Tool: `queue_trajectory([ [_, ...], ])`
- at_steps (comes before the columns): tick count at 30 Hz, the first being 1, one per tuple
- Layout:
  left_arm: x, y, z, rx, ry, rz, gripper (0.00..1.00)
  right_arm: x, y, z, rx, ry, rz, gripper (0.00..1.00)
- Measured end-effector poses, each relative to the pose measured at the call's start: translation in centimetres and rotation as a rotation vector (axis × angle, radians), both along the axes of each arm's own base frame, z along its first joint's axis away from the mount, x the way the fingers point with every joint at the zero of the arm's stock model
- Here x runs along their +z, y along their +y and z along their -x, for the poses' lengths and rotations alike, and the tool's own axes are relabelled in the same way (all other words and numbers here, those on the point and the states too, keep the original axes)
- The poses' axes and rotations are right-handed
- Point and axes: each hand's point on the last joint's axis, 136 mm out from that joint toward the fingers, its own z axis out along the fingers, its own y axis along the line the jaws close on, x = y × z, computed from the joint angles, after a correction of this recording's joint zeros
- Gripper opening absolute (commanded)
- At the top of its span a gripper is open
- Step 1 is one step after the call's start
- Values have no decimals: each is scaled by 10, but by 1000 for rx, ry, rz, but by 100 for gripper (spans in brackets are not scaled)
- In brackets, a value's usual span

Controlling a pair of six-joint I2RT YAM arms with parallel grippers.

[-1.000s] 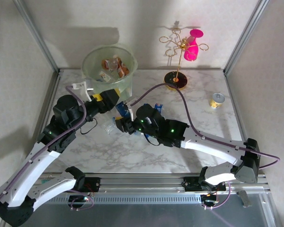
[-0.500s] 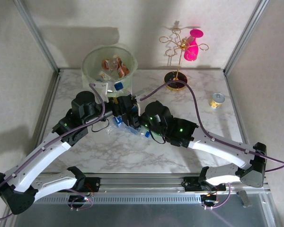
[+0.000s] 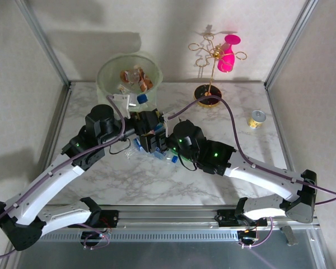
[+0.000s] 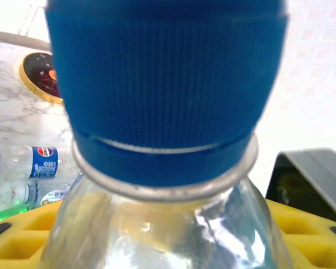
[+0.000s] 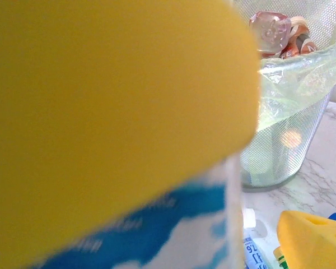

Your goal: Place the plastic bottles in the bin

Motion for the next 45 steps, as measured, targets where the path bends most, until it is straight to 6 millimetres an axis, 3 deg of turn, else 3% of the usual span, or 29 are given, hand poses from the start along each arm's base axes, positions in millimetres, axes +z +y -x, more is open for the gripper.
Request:
queue_trajectory([
  [5,14,17,-39,133,-2,-27,47,-5,-16,-1,-43,-4,15,99],
  [11,25,85,-104,424,6,-19,42,-1,-48,-1,-104,-15,-2,99],
  [19,68,138,-156,776,-58,-79,46,-4,-64,-1,-130,-12,-6,99],
  [22,68,155,-167,887,-62,-123,46,-12,-66,-2,-133,-4,14,98],
  [26,49,166,-190,944,-2,-163,46,-19,-68,-3,-138,5,35,99],
  [31,-8,171,-218,912,165,-173,47,-20,-69,-4,-143,6,37,99],
  [34,-32,171,-225,886,246,-162,48,-20,-69,-4,-144,6,37,99],
  [40,-49,167,-223,862,323,-148,52,-20,-70,-5,-147,9,35,99],
  [45,-68,164,-224,859,386,-156,67,-22,-69,-5,-147,10,39,98],
])
